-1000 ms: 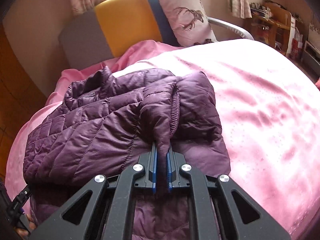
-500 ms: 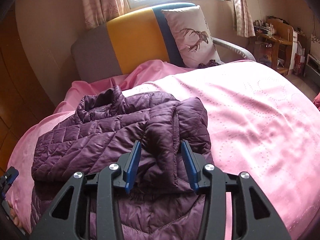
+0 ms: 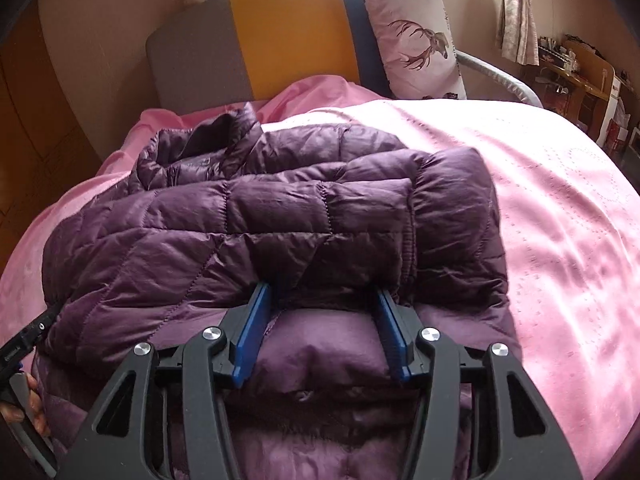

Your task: Fold large clothes

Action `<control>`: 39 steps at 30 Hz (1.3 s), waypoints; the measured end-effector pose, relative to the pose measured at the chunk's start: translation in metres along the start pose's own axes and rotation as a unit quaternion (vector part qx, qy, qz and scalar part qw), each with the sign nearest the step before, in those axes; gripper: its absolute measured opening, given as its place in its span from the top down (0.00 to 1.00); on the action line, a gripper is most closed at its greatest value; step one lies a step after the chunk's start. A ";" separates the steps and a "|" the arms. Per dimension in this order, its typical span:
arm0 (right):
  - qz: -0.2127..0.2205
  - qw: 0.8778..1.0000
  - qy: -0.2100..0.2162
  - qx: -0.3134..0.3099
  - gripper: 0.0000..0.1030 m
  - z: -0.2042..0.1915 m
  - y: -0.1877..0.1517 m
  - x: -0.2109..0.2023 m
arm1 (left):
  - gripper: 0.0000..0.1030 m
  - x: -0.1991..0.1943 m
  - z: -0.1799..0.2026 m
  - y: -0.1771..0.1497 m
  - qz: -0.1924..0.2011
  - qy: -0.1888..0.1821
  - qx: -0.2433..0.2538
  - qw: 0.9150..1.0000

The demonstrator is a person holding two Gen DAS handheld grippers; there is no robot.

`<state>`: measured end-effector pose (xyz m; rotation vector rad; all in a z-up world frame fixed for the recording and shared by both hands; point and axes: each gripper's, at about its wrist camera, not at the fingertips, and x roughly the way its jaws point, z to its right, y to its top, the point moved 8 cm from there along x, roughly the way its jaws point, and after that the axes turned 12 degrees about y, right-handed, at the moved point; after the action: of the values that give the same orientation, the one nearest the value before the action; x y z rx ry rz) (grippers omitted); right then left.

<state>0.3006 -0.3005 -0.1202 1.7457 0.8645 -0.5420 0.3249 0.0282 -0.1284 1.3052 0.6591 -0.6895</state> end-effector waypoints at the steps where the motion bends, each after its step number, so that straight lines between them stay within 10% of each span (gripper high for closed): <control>1: -0.005 1.000 -0.011 -0.010 0.50 -0.001 -0.002 0.008 | 0.29 0.002 -0.003 0.001 -0.004 -0.003 -0.008 1.000; 13: 0.011 0.999 -0.039 -0.021 0.36 -0.009 0.012 -0.008 | 0.29 -0.063 0.007 0.043 0.091 0.035 0.011 0.995; 24: 0.010 0.998 -0.036 -0.056 0.15 -0.045 0.045 0.032 | 0.29 0.006 0.035 0.061 0.036 0.047 0.038 0.998; 39: -0.020 0.997 -0.035 -0.063 0.13 -0.030 0.028 0.074 | 0.26 0.042 0.027 0.045 0.023 0.059 0.038 0.997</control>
<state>0.3681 -0.2560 -0.1461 1.5893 0.8679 -0.5599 0.3873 0.0039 -0.1290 1.4358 0.7018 -0.6092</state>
